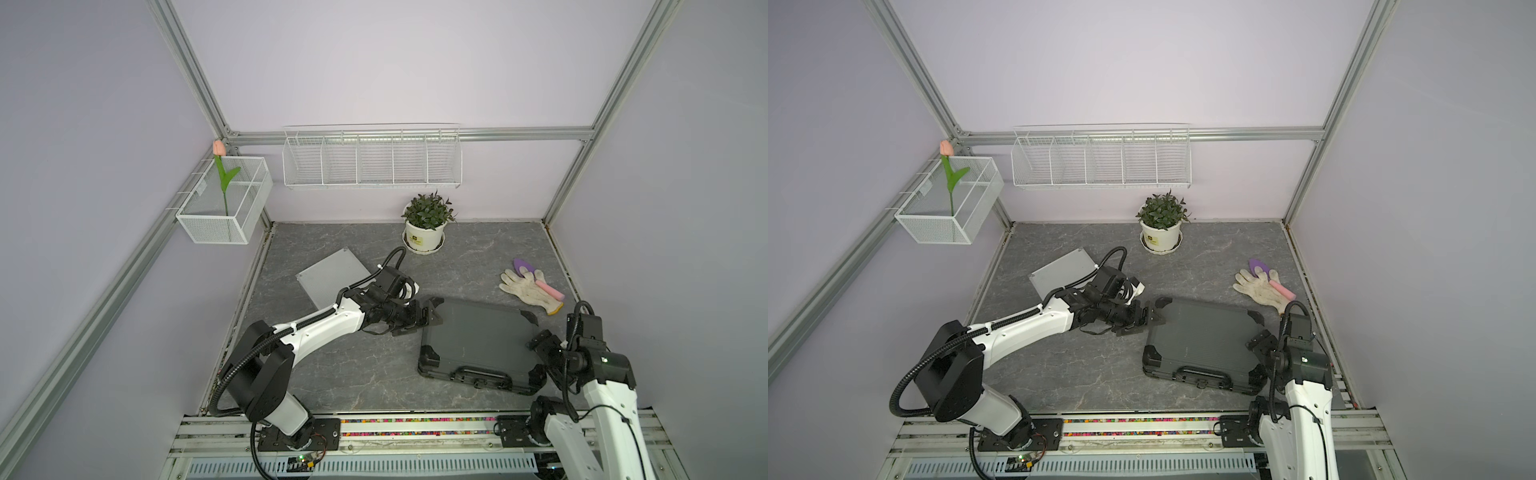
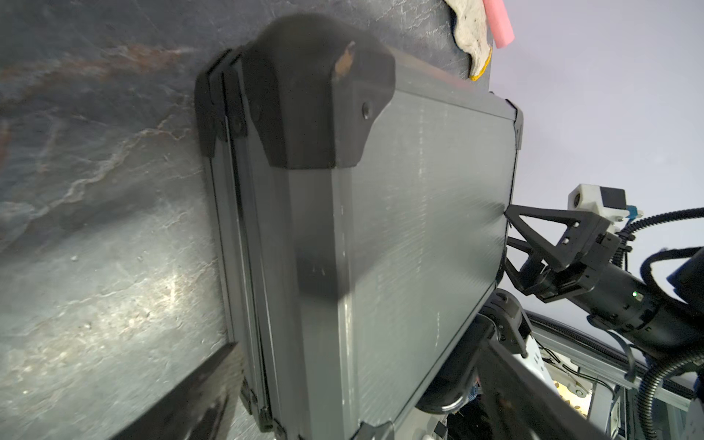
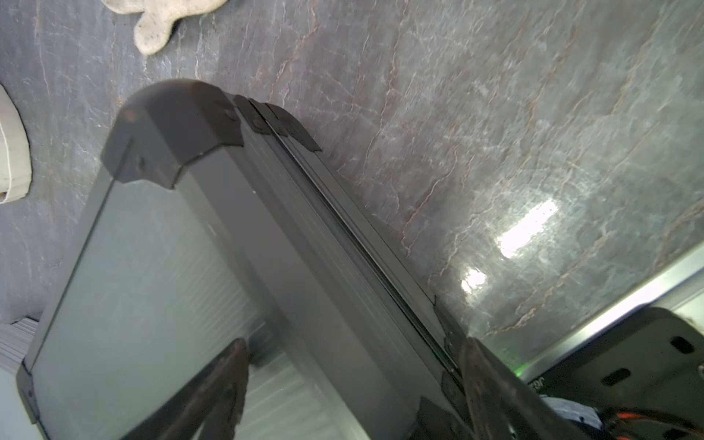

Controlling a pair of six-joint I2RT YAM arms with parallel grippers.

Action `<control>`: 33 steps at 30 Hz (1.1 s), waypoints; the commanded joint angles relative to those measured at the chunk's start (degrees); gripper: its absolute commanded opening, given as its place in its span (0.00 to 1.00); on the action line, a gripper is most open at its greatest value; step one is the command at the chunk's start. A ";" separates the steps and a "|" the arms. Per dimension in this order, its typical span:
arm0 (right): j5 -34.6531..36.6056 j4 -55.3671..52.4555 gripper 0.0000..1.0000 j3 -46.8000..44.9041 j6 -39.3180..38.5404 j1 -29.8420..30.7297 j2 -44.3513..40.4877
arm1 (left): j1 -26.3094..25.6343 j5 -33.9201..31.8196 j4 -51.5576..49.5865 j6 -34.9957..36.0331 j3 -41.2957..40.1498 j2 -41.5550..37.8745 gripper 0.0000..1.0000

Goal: Open the poker set cases
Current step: Open the case lid on the poker set case.

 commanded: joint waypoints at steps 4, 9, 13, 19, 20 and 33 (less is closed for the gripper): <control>-6.12 1.89 0.88 -5.11 0.59 -1.80 -2.51 | -1.86 2.67 5.30 -3.00 -1.76 1.96 0.99; -9.66 1.77 0.88 -5.83 0.30 -2.34 -3.48 | -3.03 2.02 5.66 -4.30 -2.52 3.14 0.99; -10.24 -0.20 0.88 -5.75 0.05 -2.38 -3.46 | -3.11 1.00 5.24 -4.67 -3.51 2.36 1.00; -12.28 -3.38 0.88 -6.26 1.57 -2.06 -4.64 | -4.23 -1.39 0.38 -3.32 -2.97 1.38 1.00; -13.61 -3.22 0.88 -6.49 2.27 -2.01 -5.20 | -4.41 -1.55 -0.28 -2.88 -2.82 1.27 1.00; -22.92 0.31 0.88 -5.55 7.47 -2.15 -8.47 | -4.59 4.32 2.65 -6.97 -0.66 -2.17 1.00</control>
